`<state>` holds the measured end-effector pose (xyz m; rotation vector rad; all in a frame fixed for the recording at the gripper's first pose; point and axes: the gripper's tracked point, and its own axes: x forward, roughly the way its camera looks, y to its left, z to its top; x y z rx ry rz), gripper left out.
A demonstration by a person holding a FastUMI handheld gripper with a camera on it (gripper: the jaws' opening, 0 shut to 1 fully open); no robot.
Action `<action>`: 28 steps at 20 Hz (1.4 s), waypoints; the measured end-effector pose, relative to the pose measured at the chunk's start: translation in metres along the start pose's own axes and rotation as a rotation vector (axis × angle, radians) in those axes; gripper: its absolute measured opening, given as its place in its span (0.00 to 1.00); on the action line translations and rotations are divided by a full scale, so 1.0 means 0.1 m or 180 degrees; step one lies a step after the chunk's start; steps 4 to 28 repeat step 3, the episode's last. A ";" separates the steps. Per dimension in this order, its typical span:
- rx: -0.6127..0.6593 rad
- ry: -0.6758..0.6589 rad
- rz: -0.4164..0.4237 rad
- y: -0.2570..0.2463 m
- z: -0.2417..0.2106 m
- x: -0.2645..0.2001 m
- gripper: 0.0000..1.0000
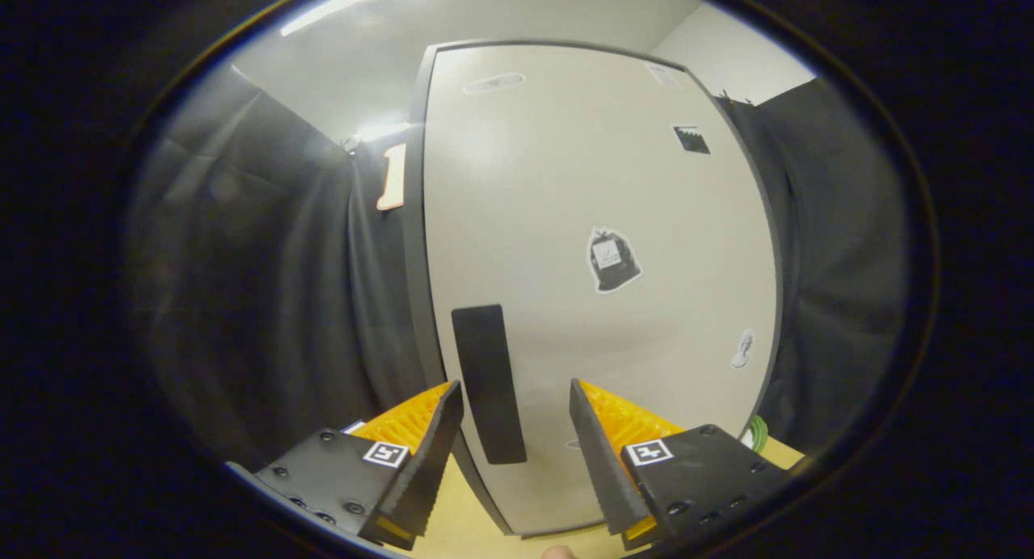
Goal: Open the shoe cabinet door, grab the shoes and put them into the shoe cabinet, then close the shoe cabinet door.
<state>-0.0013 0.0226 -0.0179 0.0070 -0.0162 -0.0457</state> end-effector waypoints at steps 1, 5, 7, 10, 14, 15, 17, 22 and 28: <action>-0.0002 -0.0042 -0.0001 -0.04 0.07 -0.05 0.83; -0.0046 -0.0105 -0.0041 -0.19 0.21 -0.13 0.83; -0.0046 -0.0105 -0.0041 -0.19 0.21 -0.13 0.83; -0.0046 -0.0105 -0.0041 -0.19 0.21 -0.13 0.83; -0.0046 -0.0105 -0.0041 -0.19 0.21 -0.13 0.83; -0.0046 -0.0105 -0.0041 -0.19 0.21 -0.13 0.83; -0.0046 -0.0105 -0.0041 -0.19 0.21 -0.13 0.83; -0.0046 -0.0105 -0.0041 -0.19 0.21 -0.13 0.83; -0.0046 -0.0105 -0.0041 -0.19 0.21 -0.13 0.83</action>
